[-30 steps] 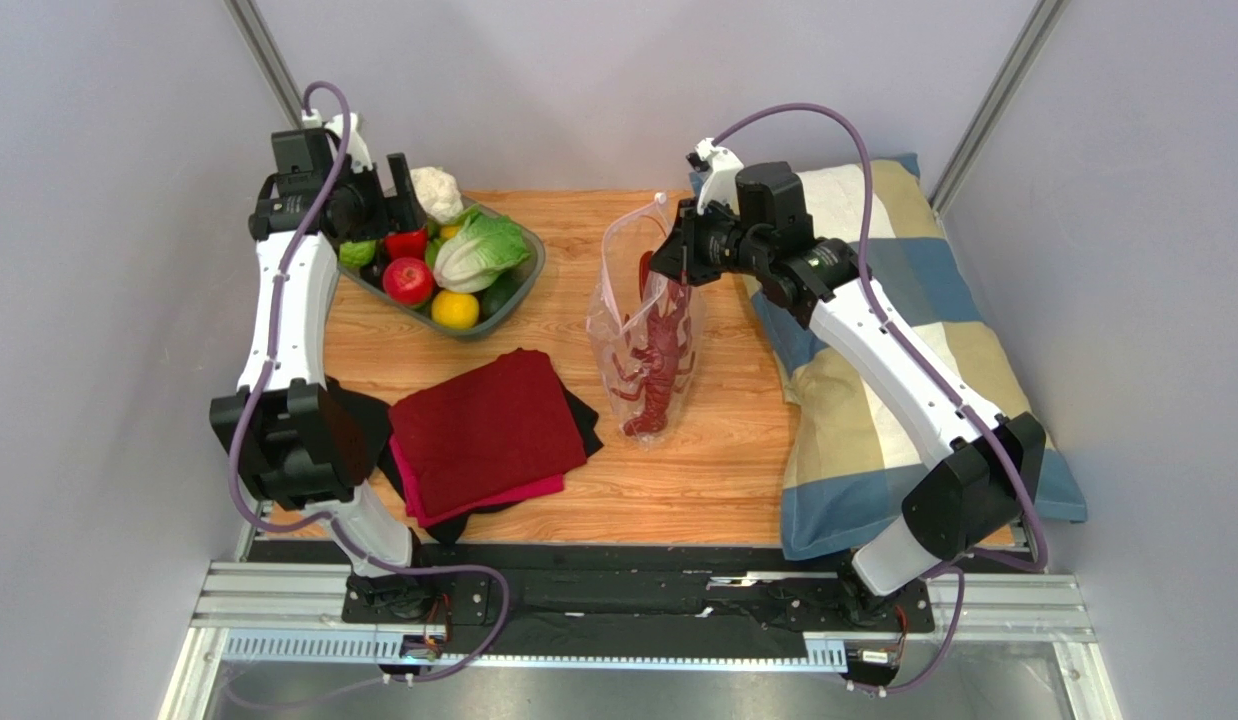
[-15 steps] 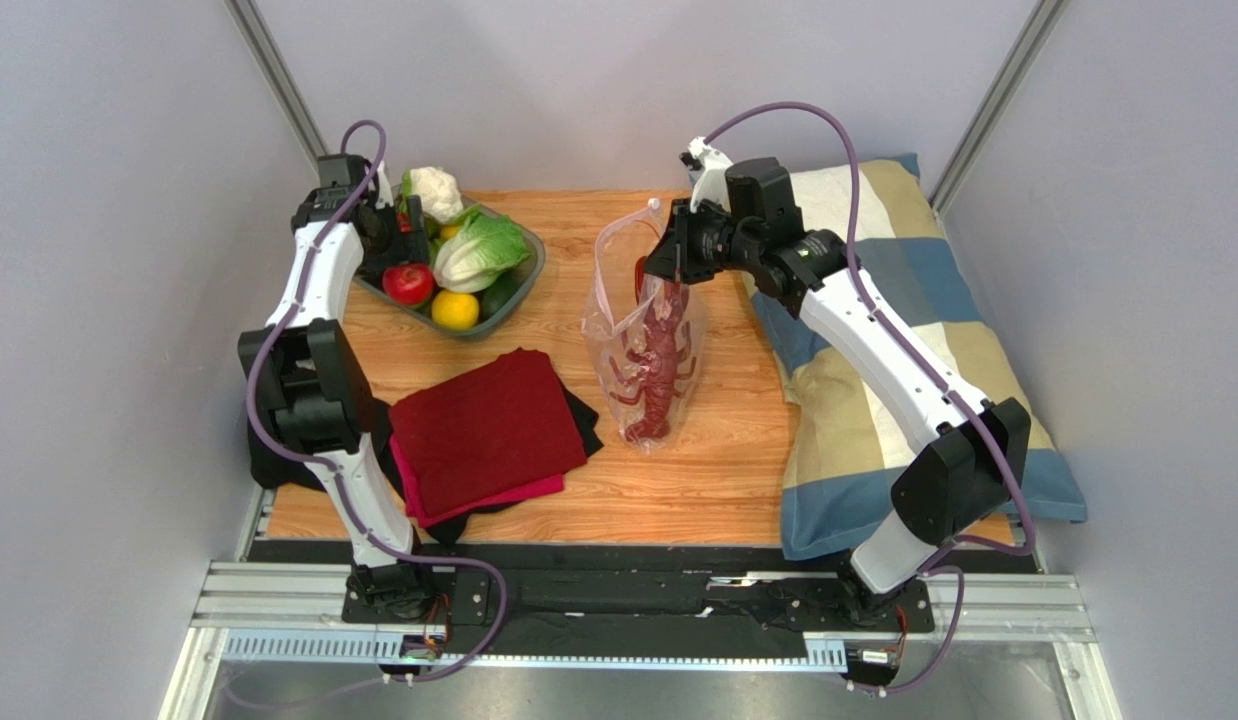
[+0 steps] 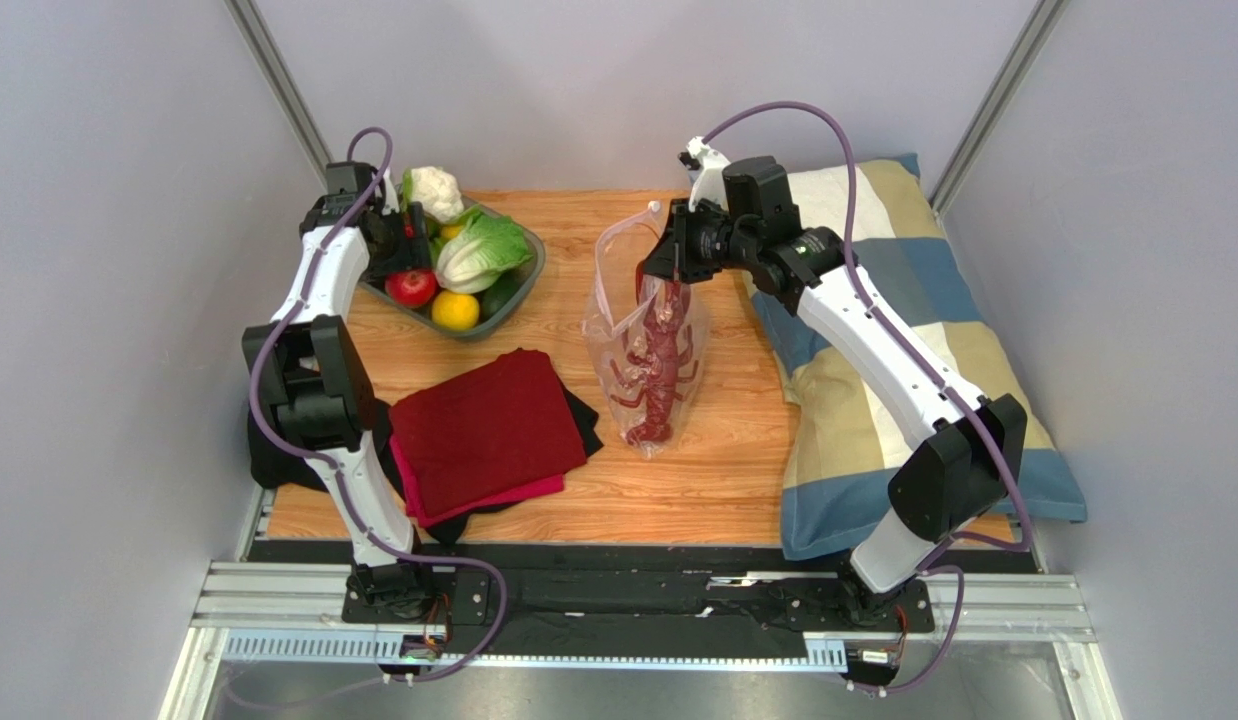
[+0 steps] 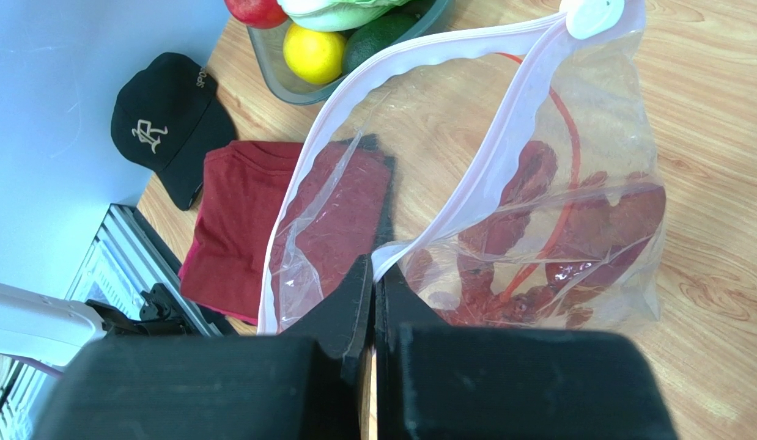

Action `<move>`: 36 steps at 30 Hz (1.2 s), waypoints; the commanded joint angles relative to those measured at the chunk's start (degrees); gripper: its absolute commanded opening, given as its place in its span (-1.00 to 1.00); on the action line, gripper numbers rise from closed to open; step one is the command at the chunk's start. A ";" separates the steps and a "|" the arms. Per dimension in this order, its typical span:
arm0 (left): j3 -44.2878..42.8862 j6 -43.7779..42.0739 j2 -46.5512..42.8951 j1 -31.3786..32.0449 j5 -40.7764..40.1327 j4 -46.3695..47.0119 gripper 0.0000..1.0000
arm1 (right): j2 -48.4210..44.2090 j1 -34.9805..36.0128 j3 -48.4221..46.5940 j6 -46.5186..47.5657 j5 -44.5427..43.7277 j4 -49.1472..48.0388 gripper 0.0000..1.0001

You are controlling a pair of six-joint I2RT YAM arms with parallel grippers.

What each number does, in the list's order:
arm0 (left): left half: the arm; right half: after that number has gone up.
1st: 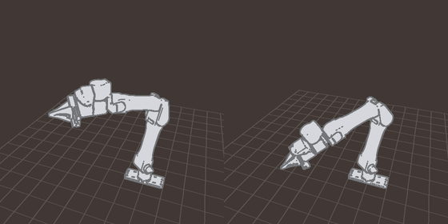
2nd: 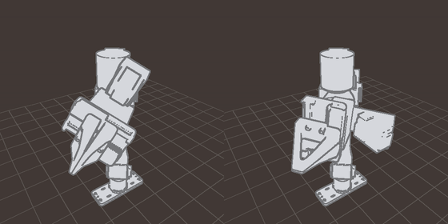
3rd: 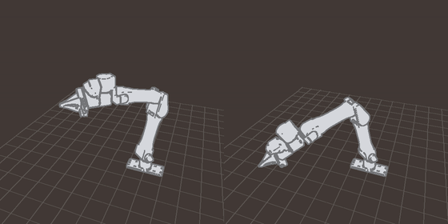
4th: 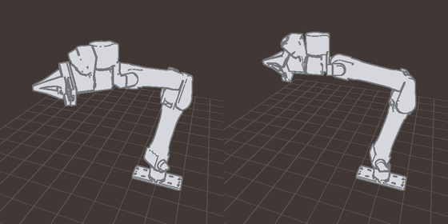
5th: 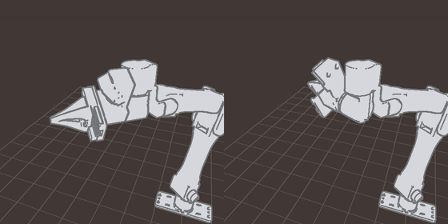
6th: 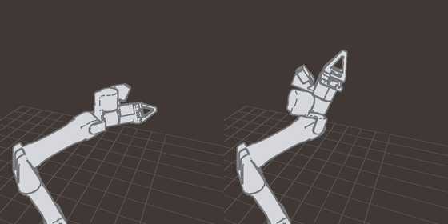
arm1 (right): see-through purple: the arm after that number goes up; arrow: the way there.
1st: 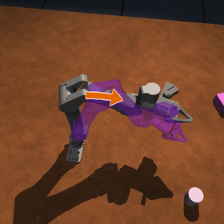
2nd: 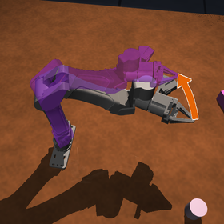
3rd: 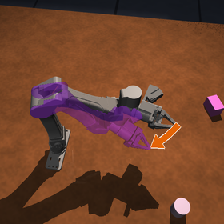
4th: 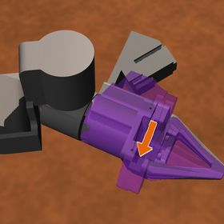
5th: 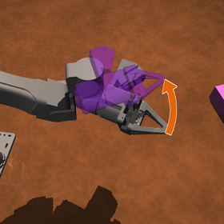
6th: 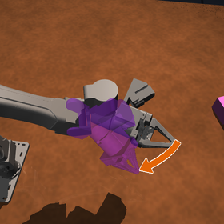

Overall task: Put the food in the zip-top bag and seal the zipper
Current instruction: Pick up the fake vegetable from the bin, then place the fake vegetable in the zipper food storage bag.

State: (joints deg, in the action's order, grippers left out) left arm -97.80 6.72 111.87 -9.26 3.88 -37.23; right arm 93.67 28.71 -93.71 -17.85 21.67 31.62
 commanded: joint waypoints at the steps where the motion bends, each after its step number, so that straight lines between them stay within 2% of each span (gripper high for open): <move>1: 1.30 0.92 -1.40 -0.15 -2.03 -0.38 0.75 | 0.46 -0.14 -1.91 -0.96 1.27 -0.41 -1.00; 2: 1.12 1.36 -1.14 0.03 -2.47 -0.73 0.85 | 0.55 -0.14 -1.91 -1.05 1.36 -0.41 -1.00; 5: 0.24 1.80 0.01 -0.15 -2.39 -1.79 0.89 | 0.55 -0.14 -2.09 -1.31 1.71 -0.41 -1.00; 7: -0.02 2.16 0.54 -0.15 -1.86 -1.97 0.89 | 0.46 -0.14 -2.09 -1.23 1.71 -0.41 -1.00; 9: -0.29 2.86 0.63 -0.15 -1.60 -2.14 0.80 | 0.29 -0.15 -2.09 -0.96 1.62 -0.24 -1.00; 13: -0.20 3.65 -2.44 -0.15 -0.98 -2.49 0.41 | -0.15 -0.06 -2.00 -0.61 1.62 0.20 -1.00; 14: -0.11 3.91 -3.58 -0.15 -0.89 -2.67 0.22 | -0.24 -0.23 -2.00 -0.61 1.53 0.20 -1.00; 17: 0.15 4.53 -9.90 -0.06 0.60 -2.76 -0.09 | -0.59 -0.14 -1.91 -1.05 1.71 0.38 -1.00; 21: -3.43 5.76 -18.69 1.87 10.85 -1.44 -0.26 | -0.33 -0.06 -2.35 -1.49 1.88 0.90 -1.00; 27: -10.29 9.53 -20.03 15.04 23.08 -1.44 -0.19 | 0.55 0.03 -4.11 -2.19 2.76 1.43 -1.00; 32: -13.82 11.91 -16.26 26.80 26.71 -2.05 -0.16 | 0.11 0.12 -4.46 -2.63 3.64 1.69 -1.00; 36: -13.74 12.00 -14.23 32.45 28.29 -2.05 -0.15 | -0.77 0.12 -4.81 -2.63 4.43 1.96 -1.00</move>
State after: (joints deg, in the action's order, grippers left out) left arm -111.13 16.88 94.67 19.55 28.51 -37.74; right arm 94.30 28.71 -95.66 -19.77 24.29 34.09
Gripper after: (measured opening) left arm 0.731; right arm 0.009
